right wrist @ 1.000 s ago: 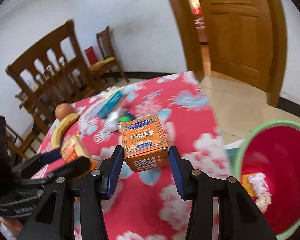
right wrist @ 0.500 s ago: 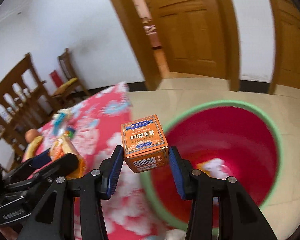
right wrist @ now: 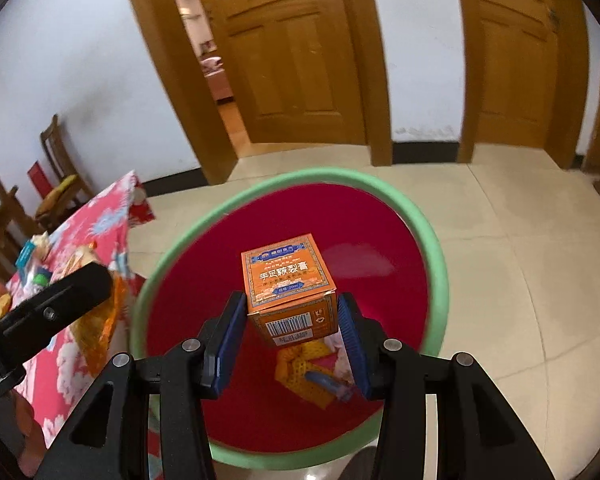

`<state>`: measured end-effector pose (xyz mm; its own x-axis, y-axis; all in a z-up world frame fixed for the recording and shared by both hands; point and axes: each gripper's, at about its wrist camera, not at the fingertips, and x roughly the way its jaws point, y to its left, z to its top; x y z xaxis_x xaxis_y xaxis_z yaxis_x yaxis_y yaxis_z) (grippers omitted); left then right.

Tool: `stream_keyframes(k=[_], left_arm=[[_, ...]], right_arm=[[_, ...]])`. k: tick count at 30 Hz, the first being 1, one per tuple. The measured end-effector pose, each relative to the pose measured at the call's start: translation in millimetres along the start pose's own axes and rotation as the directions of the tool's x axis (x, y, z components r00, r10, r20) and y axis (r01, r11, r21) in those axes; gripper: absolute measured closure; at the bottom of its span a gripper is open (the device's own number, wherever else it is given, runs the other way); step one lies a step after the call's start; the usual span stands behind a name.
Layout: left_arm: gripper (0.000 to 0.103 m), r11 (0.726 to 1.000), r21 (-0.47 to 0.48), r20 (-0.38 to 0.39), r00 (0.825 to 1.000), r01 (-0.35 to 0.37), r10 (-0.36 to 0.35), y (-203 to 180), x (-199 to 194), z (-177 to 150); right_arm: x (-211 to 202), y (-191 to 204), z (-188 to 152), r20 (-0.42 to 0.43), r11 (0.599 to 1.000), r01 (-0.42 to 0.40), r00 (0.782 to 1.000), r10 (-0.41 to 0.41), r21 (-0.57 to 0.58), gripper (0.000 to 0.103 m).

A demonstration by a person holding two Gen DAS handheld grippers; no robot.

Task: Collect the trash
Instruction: 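Carry the snack packet and orange box over the red bin, then open both tools to drop the packet and box into the bin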

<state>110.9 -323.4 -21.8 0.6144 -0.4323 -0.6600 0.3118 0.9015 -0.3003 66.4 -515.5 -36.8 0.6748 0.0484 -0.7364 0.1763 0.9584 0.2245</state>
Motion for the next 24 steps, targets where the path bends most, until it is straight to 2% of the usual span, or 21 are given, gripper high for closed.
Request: stream_keyframes(k=[6, 9, 13, 19, 21, 23, 24], left_arm=[[0.022, 1.0, -0.007, -0.024, 1.0, 0.007, -0.007, -2, 10, -9], [0.017, 0.999, -0.023, -0.026, 0.999, 0.035, -0.035, -1, 9, -7], [0.009, 1.0, 0.005, -0.005, 1.0, 0.029, -0.029, -4, 1, -3], [0.007, 0.999, 0.052, 0.011, 1.0, 0.015, -0.015, -8, -7, -1], [0.007, 0.998, 0.063, 0.01, 1.0, 0.003, -0.004, -5, -9, -3], [0.007, 0.998, 0.059, 0.01, 1.0, -0.005, 0.005, -2, -9, -3], [0.007, 0.998, 0.055, 0.012, 1.0, -0.007, 0.007, 1, -11, -3]], right_arm=[[10, -2, 0, -0.026, 1.0, 0.015, 1.0, -0.015, -0.003, 0.055], [9, 1, 0, -0.023, 1.0, 0.012, 1.0, -0.012, 0.002, 0.055], [13, 0, -2, -0.037, 1.0, 0.012, 0.999, -0.012, 0.003, 0.054], [10, 2, -1, -0.021, 1.0, 0.004, 1.0, -0.004, -0.005, 0.054], [12, 3, -1, -0.028, 1.0, 0.02, 0.999, -0.02, -0.005, 0.051], [12, 8, -1, -0.028, 0.997, 0.071, 0.997, -0.072, -0.04, 0.037], [11, 11, -1, -0.012, 0.994, 0.089, 0.996, -0.09, -0.061, 0.036]])
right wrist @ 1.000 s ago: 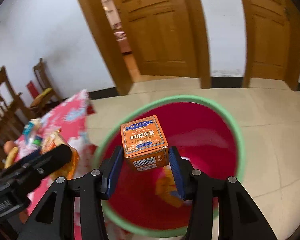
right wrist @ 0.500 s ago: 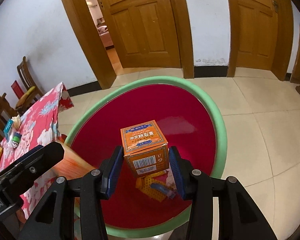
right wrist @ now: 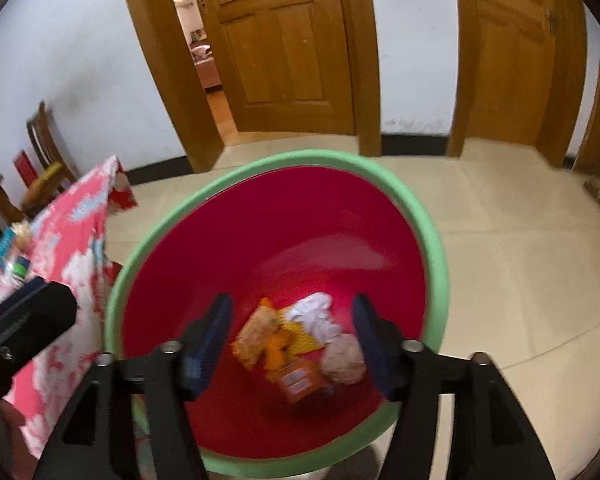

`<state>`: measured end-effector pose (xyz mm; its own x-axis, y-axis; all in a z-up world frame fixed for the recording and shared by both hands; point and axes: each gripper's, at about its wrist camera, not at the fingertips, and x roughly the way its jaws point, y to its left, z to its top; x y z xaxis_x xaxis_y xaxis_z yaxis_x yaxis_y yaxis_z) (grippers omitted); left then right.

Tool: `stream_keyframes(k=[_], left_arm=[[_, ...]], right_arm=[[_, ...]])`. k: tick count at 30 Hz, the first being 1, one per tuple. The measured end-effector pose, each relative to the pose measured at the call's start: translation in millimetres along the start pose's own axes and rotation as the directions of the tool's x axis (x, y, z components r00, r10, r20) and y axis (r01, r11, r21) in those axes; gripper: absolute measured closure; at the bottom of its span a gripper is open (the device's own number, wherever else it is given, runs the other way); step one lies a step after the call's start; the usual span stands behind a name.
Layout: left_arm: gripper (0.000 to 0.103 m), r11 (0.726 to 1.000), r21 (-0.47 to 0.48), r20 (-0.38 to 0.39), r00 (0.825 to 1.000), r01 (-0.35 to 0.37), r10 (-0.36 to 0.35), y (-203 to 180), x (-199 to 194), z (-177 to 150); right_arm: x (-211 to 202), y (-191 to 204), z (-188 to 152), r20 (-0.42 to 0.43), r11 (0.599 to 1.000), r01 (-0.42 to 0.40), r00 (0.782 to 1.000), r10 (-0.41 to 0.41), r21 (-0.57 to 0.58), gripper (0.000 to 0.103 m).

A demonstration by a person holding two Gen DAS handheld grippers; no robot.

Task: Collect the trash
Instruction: 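Open both tools to drop the packet and box into the bin, then move both tools back to the table toward the plastic bag and green toy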

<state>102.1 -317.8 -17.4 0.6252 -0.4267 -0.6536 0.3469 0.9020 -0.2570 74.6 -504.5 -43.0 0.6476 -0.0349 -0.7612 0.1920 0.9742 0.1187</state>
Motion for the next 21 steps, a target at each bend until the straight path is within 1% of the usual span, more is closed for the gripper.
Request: stream_keyframes(k=[1, 3, 7, 10, 12, 14, 16, 19, 21], left_arm=[[0.007, 1.0, -0.006, 0.001, 1.0, -0.003, 0.003, 4, -2, -1], [0.007, 1.0, -0.019, 0.001, 1.0, -0.013, 0.013, 12, -6, 0], [0.007, 0.998, -0.044, 0.017, 0.999, -0.048, 0.049, 33, -20, 6], [0.007, 0.994, -0.056, 0.035, 0.995, -0.097, 0.099, 52, -31, 13], [0.007, 0.989, -0.073, 0.044, 0.991, -0.126, 0.129, 68, -37, 17], [0.007, 0.981, -0.104, 0.055, 0.984, -0.161, 0.167, 88, -43, 21], [0.007, 0.976, -0.127, 0.055, 0.981, -0.178, 0.186, 106, -48, 22], [0.007, 0.971, -0.152, 0.056, 0.979, -0.184, 0.194, 135, -58, 22], [0.006, 0.969, -0.175, 0.049, 0.981, -0.176, 0.187, 157, -65, 21]], right_arm=[[-3, 3, 0, 0.017, 1.0, 0.012, 1.0, -0.012, -0.015, 0.034], [-9, 6, 2, 0.041, 1.0, 0.005, 0.999, -0.004, -0.024, 0.032], [-15, 14, 8, 0.068, 0.999, -0.039, 0.997, 0.039, 0.002, 0.029], [-17, 33, 13, 0.075, 0.996, -0.088, 0.993, 0.089, -0.007, 0.028], [-17, 50, 15, 0.082, 0.994, -0.11, 0.99, 0.112, -0.027, 0.028], [-17, 76, 18, 0.086, 0.988, -0.143, 0.985, 0.147, -0.056, 0.028], [-14, 101, 20, 0.077, 0.98, -0.182, 0.979, 0.188, -0.087, 0.028], [-8, 140, 22, 0.046, 0.961, -0.235, 0.969, 0.244, -0.144, 0.028], [-5, 167, 21, 0.03, 0.947, -0.263, 0.962, 0.273, -0.186, 0.028]])
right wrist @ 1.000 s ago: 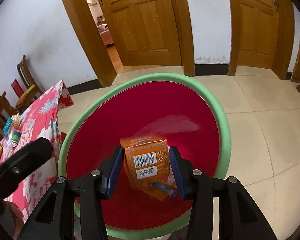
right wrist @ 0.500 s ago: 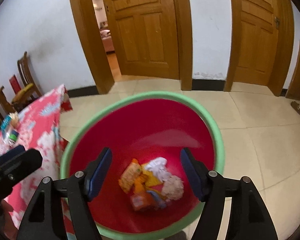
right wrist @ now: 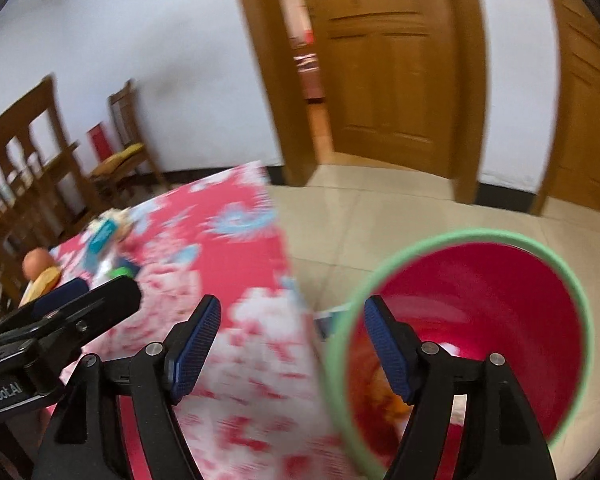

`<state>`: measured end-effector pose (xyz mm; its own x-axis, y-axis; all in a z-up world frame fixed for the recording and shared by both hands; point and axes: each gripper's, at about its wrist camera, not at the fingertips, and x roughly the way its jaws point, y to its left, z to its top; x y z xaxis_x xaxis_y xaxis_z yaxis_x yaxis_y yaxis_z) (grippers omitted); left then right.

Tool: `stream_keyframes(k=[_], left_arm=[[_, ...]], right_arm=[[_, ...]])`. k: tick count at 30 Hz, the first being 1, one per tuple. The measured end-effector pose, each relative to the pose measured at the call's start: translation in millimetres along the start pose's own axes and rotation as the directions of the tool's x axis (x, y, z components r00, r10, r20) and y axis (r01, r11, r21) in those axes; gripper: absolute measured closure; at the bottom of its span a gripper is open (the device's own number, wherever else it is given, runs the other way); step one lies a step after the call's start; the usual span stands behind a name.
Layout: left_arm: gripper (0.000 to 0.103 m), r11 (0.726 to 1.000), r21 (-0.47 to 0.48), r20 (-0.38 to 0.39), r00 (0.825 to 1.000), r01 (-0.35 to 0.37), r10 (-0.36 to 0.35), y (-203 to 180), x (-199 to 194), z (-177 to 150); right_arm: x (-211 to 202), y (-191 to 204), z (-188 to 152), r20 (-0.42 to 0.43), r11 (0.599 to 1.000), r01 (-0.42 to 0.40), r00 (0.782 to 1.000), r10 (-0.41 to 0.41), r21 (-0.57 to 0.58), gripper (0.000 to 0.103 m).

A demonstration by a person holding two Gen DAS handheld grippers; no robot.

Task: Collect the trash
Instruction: 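Move both tools back to the table toward the plastic bag and green toy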

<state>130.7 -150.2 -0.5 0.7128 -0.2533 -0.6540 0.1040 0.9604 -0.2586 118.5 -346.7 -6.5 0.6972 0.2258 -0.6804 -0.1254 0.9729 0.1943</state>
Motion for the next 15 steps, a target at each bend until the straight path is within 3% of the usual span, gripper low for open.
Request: stream_keyframes(k=[4, 8, 12, 15], left_arm=[[0.002, 0.995, -0.096, 0.019, 0.999, -0.024, 0.026, 45, -5, 4], [0.002, 0.986, -0.166, -0.019, 0.999, -0.034, 0.031, 90, 3, 11], [0.002, 0.976, -0.213, -0.006, 0.999, -0.045, 0.045, 124, 15, 21], [0.002, 0.97, -0.24, -0.049, 0.999, -0.031, 0.02, 140, 33, 22]], right_arm=[[19, 32, 4, -0.03, 0.998, -0.055, 0.998, 0.055, -0.004, 0.028], [37, 59, 8, -0.063, 0.99, -0.139, 0.988, 0.139, 0.005, 0.028], [55, 79, 11, -0.1, 0.988, -0.153, 0.983, 0.155, 0.026, 0.028], [59, 90, 14, -0.103, 0.987, -0.158, 0.982, 0.16, 0.024, 0.028]])
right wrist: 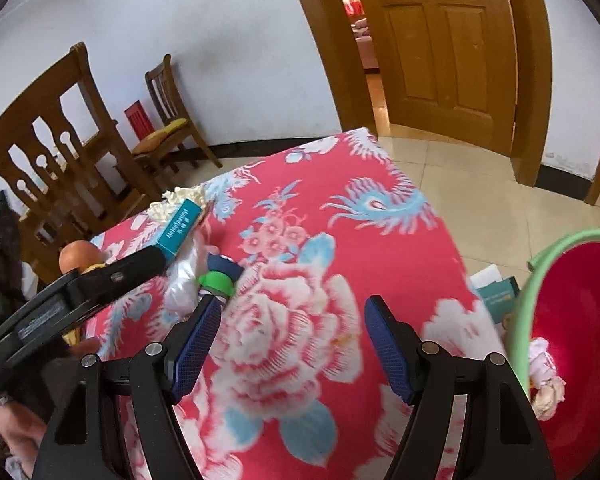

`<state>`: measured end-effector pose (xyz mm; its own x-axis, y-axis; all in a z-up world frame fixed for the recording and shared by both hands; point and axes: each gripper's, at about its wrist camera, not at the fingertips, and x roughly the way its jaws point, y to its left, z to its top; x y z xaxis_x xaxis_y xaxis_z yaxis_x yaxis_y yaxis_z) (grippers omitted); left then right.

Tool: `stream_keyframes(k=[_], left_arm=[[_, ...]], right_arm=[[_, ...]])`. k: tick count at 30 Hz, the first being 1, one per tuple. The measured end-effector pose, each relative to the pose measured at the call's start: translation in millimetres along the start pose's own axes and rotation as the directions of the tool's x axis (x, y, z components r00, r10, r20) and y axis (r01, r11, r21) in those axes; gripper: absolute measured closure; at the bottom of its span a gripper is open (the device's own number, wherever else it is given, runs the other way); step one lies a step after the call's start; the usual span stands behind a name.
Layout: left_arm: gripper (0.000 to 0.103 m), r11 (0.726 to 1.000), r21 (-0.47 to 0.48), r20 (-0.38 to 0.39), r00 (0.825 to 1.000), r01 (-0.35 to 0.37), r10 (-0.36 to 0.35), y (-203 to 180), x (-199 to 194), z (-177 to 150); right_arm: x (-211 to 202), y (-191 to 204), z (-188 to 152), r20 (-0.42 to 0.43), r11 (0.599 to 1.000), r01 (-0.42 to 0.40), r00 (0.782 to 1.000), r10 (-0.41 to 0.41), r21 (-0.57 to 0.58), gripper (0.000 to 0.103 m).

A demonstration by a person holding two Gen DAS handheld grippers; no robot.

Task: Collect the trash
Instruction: 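Move both tools back to the table toward the plastic bag and green toy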

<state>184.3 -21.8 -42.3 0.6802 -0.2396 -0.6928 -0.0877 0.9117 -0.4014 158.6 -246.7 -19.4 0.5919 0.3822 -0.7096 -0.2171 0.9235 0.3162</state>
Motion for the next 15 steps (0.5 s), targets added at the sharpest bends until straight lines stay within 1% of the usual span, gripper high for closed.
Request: stream_keyframes(k=[3, 5, 8, 10, 12, 13, 14, 15], left_arm=[[0.002, 0.999, -0.027, 0.005, 1.0, 0.021, -0.021, 4, 9, 0], [0.002, 0.999, -0.038, 0.029, 0.999, 0.037, -0.036, 5, 10, 2], [0.002, 0.993, -0.077, 0.035, 0.996, 0.09, -0.088, 8, 12, 4], [0.003, 0.993, -0.084, 0.039, 0.996, 0.083, -0.08, 9, 14, 7], [0.007, 0.991, -0.102, 0.053, 0.995, 0.084, -0.079, 14, 14, 7], [0.023, 0.99, -0.112, 0.053, 0.996, 0.081, -0.075, 16, 14, 8], [0.054, 0.99, -0.115, 0.041, 0.996, 0.081, -0.077, 18, 14, 8], [0.066, 0.991, -0.115, 0.031, 0.997, 0.071, -0.068, 19, 15, 8]], right_arm=[[6, 6, 2, -0.003, 1.0, 0.0, 1.0, 0.0, -0.017, 0.028], [12, 8, 2, -0.018, 1.0, 0.006, 1.0, -0.007, -0.029, 0.028], [17, 8, 3, -0.034, 1.0, 0.009, 0.999, -0.01, -0.021, 0.028], [17, 7, 3, -0.034, 1.0, 0.01, 0.999, -0.01, -0.022, 0.028], [16, 7, 3, -0.031, 1.0, 0.011, 0.999, -0.012, -0.021, 0.028], [15, 6, 3, -0.03, 1.0, 0.01, 0.999, -0.011, -0.02, 0.028], [15, 5, 3, -0.027, 1.0, 0.009, 1.0, -0.009, -0.017, 0.028], [14, 5, 2, -0.026, 1.0, 0.008, 1.0, -0.008, -0.014, 0.028]])
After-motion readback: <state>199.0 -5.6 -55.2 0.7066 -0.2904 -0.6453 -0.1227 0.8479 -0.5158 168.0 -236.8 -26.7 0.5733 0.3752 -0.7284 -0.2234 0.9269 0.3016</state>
